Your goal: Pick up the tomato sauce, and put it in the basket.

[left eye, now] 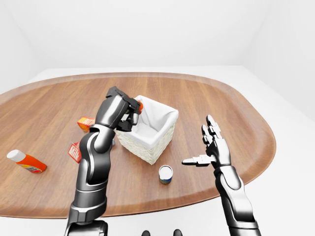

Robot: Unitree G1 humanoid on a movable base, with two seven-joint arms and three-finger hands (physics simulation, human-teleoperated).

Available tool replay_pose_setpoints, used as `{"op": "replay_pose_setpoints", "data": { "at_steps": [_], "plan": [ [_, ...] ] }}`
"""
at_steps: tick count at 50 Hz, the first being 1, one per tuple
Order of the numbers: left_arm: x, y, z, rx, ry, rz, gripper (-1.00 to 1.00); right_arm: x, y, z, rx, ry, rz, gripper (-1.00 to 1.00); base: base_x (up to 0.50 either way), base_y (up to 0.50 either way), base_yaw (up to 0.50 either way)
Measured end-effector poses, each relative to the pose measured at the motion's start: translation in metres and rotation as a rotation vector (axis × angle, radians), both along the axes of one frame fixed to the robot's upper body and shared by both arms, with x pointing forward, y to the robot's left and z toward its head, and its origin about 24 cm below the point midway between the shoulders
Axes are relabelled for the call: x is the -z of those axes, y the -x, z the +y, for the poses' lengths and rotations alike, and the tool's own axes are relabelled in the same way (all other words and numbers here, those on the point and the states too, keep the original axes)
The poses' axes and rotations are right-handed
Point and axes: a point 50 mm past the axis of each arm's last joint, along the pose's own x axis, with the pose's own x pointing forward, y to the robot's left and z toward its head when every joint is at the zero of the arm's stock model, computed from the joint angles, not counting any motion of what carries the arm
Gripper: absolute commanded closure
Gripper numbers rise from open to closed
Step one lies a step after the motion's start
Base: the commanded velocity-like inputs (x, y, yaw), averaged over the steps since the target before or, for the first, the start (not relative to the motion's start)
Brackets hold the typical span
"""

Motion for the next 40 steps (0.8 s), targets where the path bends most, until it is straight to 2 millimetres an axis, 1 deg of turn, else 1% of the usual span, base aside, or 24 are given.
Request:
{"op": "replay_pose_setpoints", "data": {
  "at_steps": [40],
  "plan": [
    [0.017, -0.058, -0.007, -0.045, -0.028, 0.146, 1.00, -0.002, -0.001, 0.000, 0.001, -0.001, -0.007, -1.00, 0.00, 0.00, 0.00]
  ]
}}
